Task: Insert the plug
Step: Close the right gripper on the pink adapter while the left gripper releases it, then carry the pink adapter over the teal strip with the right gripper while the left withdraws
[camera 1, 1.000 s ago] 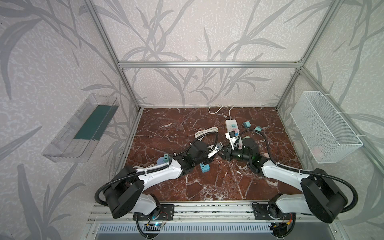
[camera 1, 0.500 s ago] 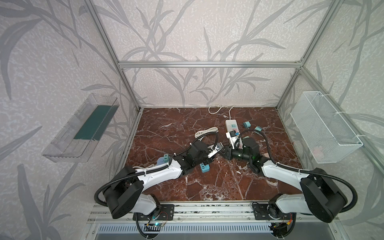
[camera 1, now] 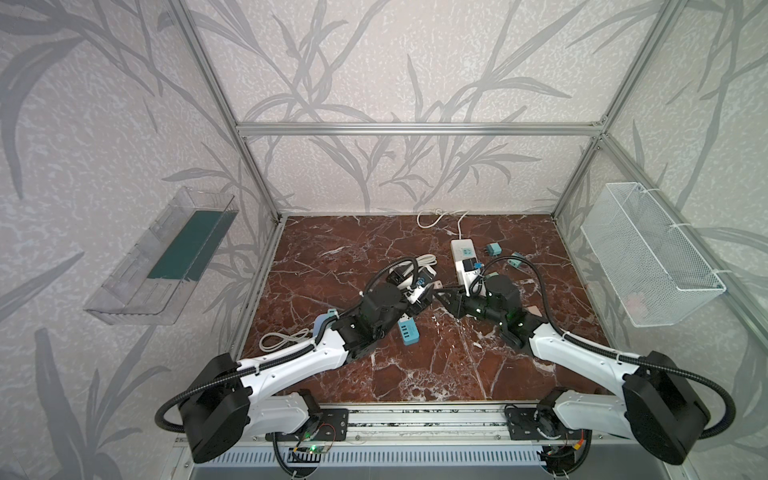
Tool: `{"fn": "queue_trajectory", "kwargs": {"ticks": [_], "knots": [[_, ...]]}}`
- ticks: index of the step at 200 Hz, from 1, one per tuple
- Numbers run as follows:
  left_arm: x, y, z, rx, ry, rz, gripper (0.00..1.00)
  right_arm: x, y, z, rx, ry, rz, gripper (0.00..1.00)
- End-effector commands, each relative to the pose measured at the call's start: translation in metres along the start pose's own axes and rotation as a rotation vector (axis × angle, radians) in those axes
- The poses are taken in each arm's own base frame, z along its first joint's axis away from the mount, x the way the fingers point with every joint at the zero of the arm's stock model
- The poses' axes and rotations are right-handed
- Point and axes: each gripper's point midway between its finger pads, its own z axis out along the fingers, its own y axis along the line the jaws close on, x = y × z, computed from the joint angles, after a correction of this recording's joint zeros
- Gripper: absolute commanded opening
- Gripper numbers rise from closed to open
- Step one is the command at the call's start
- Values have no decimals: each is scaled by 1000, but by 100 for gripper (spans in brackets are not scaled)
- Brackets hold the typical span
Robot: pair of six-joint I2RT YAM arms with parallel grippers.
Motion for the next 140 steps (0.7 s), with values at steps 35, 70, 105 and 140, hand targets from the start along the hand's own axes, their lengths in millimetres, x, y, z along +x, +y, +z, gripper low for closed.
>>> {"fn": "queue_trajectory", "kwargs": {"ticks": [35,70,105,140], "knots": [[1,132,-38,-739,56,-326,98,45,3,23,315,166,-198,0],[14,139,-40,-686,72,-498,98,57,-2,40,394,228,-181,0],[12,153,-50,-719,40,-539,98,65,-10,50,448,270,-165,0],[12,157,-53,-722,27,-545,98,72,-7,62,429,285,-149,0]]}}
